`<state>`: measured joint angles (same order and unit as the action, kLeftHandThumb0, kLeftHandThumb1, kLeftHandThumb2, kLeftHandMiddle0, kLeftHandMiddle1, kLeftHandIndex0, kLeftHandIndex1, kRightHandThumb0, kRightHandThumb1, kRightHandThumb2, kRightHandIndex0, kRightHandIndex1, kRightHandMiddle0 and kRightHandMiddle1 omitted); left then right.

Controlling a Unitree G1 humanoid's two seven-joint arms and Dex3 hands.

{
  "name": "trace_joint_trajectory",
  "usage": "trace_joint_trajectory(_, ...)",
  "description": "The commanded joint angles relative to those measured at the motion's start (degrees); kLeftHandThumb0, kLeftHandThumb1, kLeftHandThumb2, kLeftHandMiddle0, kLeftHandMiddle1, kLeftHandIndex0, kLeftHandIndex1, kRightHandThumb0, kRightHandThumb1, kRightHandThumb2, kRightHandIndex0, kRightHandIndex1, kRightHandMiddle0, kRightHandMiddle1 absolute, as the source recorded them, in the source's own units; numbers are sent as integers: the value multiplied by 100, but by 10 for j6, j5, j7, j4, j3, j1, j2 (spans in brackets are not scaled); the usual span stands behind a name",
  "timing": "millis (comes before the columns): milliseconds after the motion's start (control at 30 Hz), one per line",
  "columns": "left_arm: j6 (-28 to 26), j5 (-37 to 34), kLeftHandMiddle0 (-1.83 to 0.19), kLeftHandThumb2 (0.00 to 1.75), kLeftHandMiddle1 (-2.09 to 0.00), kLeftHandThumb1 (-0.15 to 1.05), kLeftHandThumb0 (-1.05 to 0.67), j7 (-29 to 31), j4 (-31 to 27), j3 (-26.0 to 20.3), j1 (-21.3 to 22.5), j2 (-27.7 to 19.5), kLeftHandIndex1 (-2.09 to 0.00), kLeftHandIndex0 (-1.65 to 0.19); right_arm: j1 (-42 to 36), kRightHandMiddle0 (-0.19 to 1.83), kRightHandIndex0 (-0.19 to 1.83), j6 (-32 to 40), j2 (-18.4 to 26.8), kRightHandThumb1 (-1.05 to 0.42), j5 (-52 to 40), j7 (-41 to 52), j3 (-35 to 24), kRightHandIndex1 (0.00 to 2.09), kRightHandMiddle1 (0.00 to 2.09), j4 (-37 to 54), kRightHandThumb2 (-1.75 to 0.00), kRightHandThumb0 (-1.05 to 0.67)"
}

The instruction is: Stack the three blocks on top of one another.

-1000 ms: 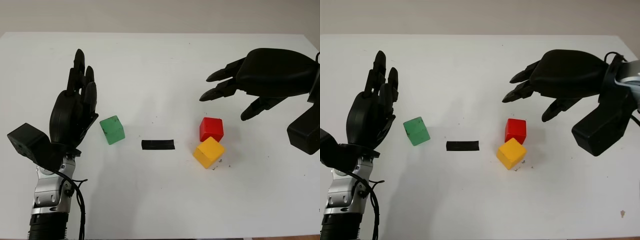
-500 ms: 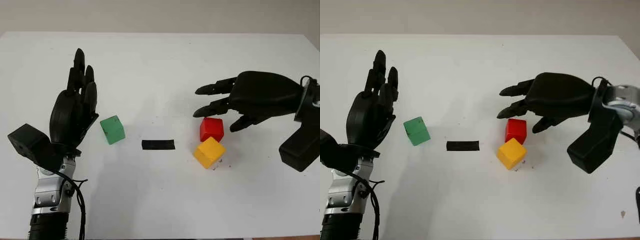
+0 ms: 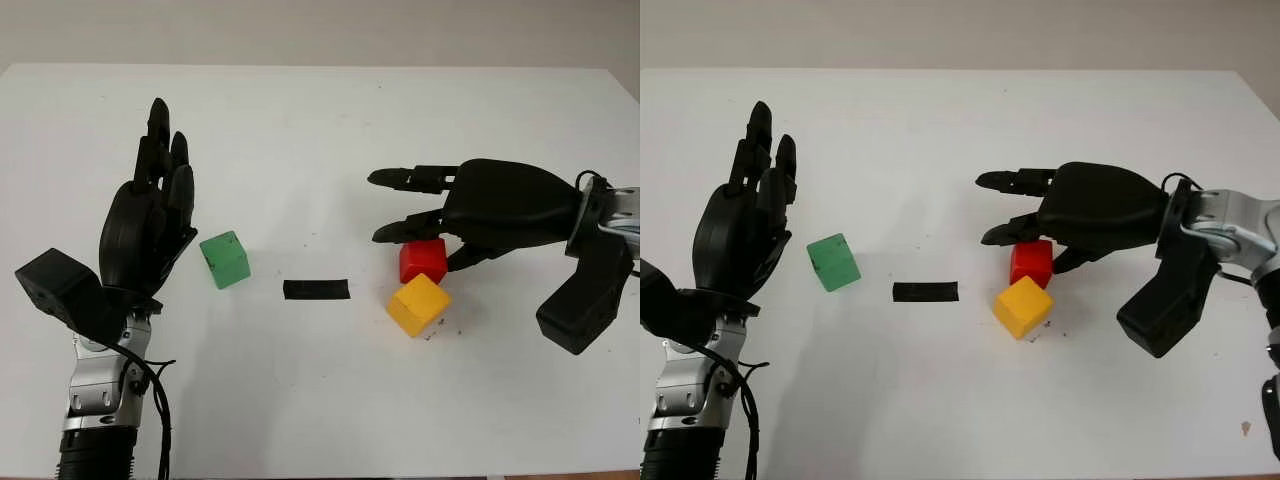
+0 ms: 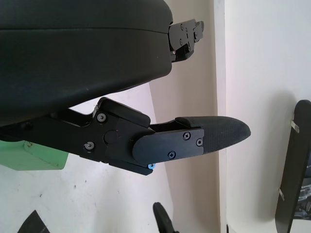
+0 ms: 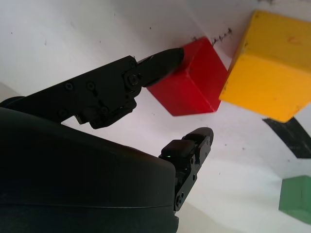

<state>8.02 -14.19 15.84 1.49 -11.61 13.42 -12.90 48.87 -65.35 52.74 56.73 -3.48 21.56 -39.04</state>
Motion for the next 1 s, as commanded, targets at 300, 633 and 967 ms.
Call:
trace_joint_trajectory(300,-9,-2,19,54,0,105,-74,-2,-18,0,-8,0,0,19,18,73,8,0,1,-91,15,-48,31,6,13,-37,-7,-37)
trace_joint_trajectory(633,-13,0,19,55,0,105,-74,-7,-25,2,-13,0,0,19,31,70,25,8,-1,-88,43,-107,55,6,104,-44,-5,-38)
trace_joint_trajectory(967,-22,2,19,55,0,105,-74,-13,-30,5,-13,3,0,19,70,55,32,26,-9,-88,34,-117,52,7,118,-65,-5,-38)
